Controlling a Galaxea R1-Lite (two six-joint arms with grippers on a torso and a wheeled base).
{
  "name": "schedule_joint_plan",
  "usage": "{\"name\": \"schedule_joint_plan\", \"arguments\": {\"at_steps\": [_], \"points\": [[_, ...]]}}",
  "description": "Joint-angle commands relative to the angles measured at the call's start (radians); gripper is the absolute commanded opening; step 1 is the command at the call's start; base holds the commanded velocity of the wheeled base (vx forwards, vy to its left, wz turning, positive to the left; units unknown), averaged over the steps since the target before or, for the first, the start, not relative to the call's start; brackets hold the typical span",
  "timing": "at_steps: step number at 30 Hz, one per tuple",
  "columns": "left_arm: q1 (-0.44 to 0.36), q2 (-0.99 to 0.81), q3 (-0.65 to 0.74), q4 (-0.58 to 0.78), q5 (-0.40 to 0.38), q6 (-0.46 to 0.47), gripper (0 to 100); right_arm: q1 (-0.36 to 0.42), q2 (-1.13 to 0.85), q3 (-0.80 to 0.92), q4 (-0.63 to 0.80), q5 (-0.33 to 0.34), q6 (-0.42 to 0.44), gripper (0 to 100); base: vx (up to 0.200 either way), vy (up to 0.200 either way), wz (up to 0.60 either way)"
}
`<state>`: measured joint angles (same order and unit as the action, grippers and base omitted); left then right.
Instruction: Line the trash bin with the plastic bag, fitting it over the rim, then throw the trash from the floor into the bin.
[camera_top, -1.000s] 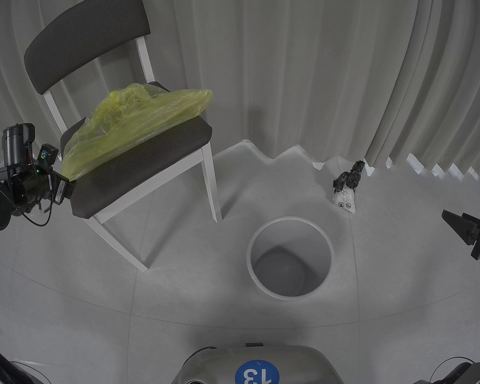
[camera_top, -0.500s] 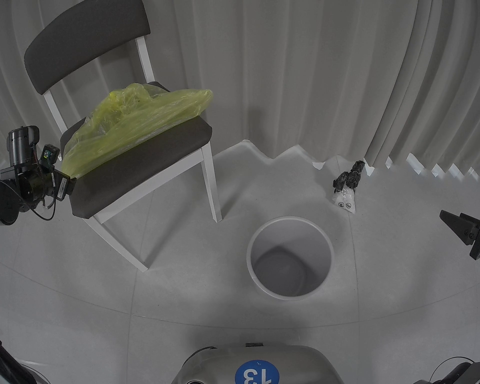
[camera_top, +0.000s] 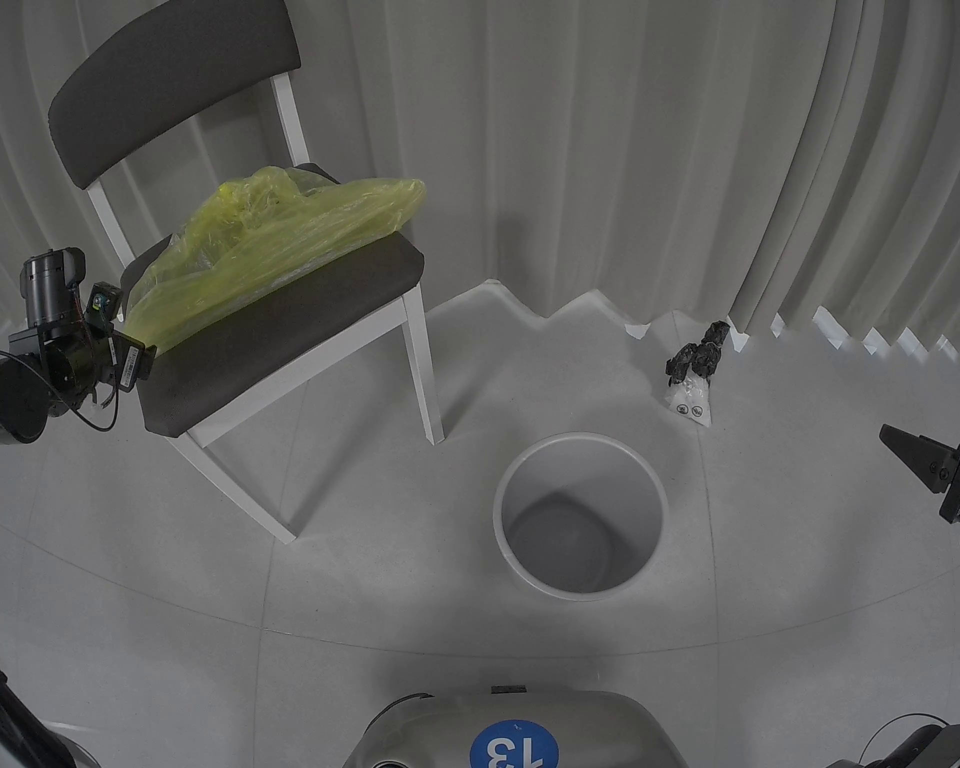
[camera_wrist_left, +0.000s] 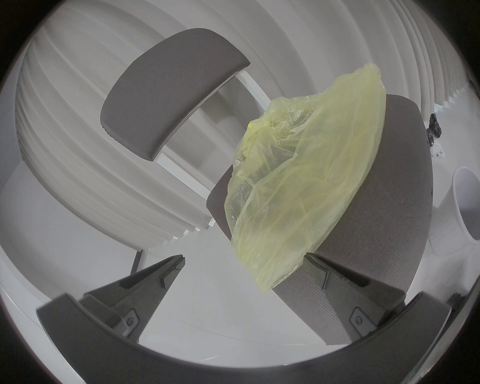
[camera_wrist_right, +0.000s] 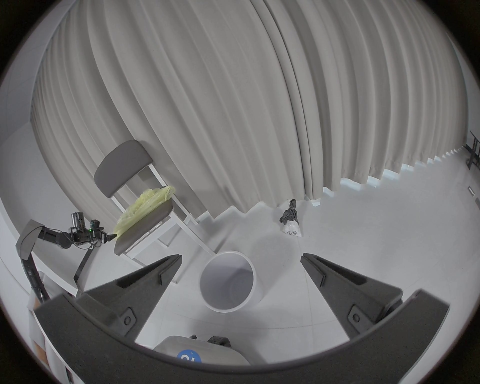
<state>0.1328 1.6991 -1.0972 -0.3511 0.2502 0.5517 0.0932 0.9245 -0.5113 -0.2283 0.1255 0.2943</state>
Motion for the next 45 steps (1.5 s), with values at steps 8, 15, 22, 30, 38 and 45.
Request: {"name": "schedule_joint_plan", "arguments": {"at_steps": [8,15,22,30,38,45], "points": [[0.022,-0.015,-0.024,-0.055,0.001,-0.033,100,-0.001,-0.010,0.002,0.000,0.000,0.008,100,0.000,0.000,0.00],[0.018,-0.010,0.017,-0.055,0.000,-0.035,100,0.000,-0.013,0.014,0.000,0.002,0.019,100,0.000,0.000,0.00],[0.018,0.031,0.022,-0.055,-0.002,-0.068,100,-0.003,-0.015,0.030,-0.002,0.002,0.020,100,0.000,0.000,0.00],[0.024,0.057,0.005,-0.069,-0.003,-0.070,100,-0.003,-0.012,0.031,-0.005,0.003,0.028,100,0.000,0.000,0.00],[0.027,0.048,-0.018,-0.069,-0.003,-0.075,100,-0.003,-0.015,0.048,-0.025,0.003,0.029,100,0.000,0.000,0.00],[0.025,0.048,-0.033,-0.071,-0.002,-0.084,100,0.000,-0.010,0.069,-0.049,0.003,0.031,100,0.000,0.000,0.00]]}}
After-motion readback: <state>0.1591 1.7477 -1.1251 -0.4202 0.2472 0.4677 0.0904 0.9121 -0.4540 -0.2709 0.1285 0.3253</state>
